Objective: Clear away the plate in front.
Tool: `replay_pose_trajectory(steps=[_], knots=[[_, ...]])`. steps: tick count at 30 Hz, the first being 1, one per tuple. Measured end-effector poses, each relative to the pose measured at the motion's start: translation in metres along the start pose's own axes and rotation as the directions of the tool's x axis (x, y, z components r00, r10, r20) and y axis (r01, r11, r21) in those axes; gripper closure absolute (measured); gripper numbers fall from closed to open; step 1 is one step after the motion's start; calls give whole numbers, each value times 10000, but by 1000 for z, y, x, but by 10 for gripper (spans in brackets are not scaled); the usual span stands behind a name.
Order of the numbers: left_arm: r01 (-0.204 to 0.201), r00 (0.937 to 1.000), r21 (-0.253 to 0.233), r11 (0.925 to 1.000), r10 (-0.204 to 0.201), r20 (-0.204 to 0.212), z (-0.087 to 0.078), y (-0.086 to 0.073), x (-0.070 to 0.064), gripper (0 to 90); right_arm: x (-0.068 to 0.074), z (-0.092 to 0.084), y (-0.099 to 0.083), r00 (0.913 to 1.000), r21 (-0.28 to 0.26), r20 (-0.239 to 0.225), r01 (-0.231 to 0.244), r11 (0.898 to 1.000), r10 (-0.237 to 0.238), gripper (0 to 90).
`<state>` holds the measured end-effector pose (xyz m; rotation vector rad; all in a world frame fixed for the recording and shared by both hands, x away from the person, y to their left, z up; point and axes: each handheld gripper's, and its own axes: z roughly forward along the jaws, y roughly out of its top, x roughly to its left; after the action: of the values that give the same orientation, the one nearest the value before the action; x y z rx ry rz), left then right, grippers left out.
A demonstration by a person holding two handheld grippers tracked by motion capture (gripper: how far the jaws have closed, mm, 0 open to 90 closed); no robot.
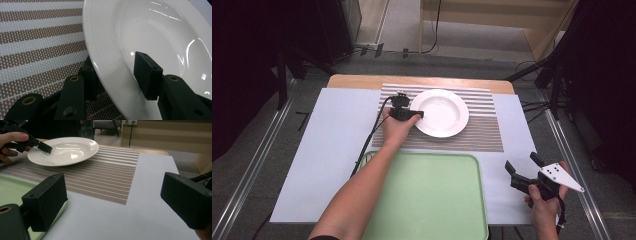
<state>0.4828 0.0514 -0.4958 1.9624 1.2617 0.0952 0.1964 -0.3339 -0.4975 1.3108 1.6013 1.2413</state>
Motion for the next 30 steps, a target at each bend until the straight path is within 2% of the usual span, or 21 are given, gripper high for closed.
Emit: replay_pose_trajectory(steps=[1, 2, 3, 4, 5, 6, 9, 14, 18, 21, 22, 30], knots=[[-4, 9999, -98, 10000, 6, 162, -1, 0, -1, 583, 0, 0, 0, 10000, 24, 5, -10, 10000, 10, 54], [82, 9979, -172, 9998, -71, 643, -3, 1, -2, 605, 1, 0, 0, 9999, 133, -13, -153, 9998, 154, 54], [7, 9961, -192, 9998, 10, 878, -3, 1, -4, 660, 1, 1, 0, 10000, 89, -13, -56, 9999, 56, 54], [-374, 9969, -125, 9992, 382, 687, -3, 0, -8, 689, 1, 1, 0, 10000, 78, -18, -53, 10000, 53, 54], [-516, 9964, -299, 9982, 534, 657, -5, -1, -12, 694, 2, 0, 0, 9998, 145, -28, -176, 9997, 176, 54], [-453, 9947, -432, 9980, 490, 901, -6, 0, -13, 714, 2, 0, 0, 9998, 159, -30, -179, 9997, 180, 54], [-683, 9940, -609, 9958, 731, 809, -10, 0, -21, 746, 2, 0, 0, 10000, 62, -22, -35, 10000, 36, 54], [-85, 9936, -511, 9987, 142, 1124, -9, 1, -17, 777, 2, 0, 0, 10000, 56, 5, -41, 10000, 41, 54], [-76, 9934, -701, 9975, 155, 1137, -11, -1, -19, 784, 2, 0, 0, 10000, 68, -19, -53, 10000, 53, 54], [379, 9859, -750, 9965, -250, 1657, -12, -1, -16, 810, 2, 0, 0, 10000, 73, -16, -49, 10000, 49, 54], [372, 9856, -806, 9960, -233, 1675, -12, 0, -16, 814, 2, 0, 0, 9999, 119, -37, -149, 9998, 150, 54], [227, 9852, -1060, 9941, -42, 1713, -16, 0, -20, 821, 2, 0, 0, 10000, 104, -4, -43, 9999, 43, 54]])
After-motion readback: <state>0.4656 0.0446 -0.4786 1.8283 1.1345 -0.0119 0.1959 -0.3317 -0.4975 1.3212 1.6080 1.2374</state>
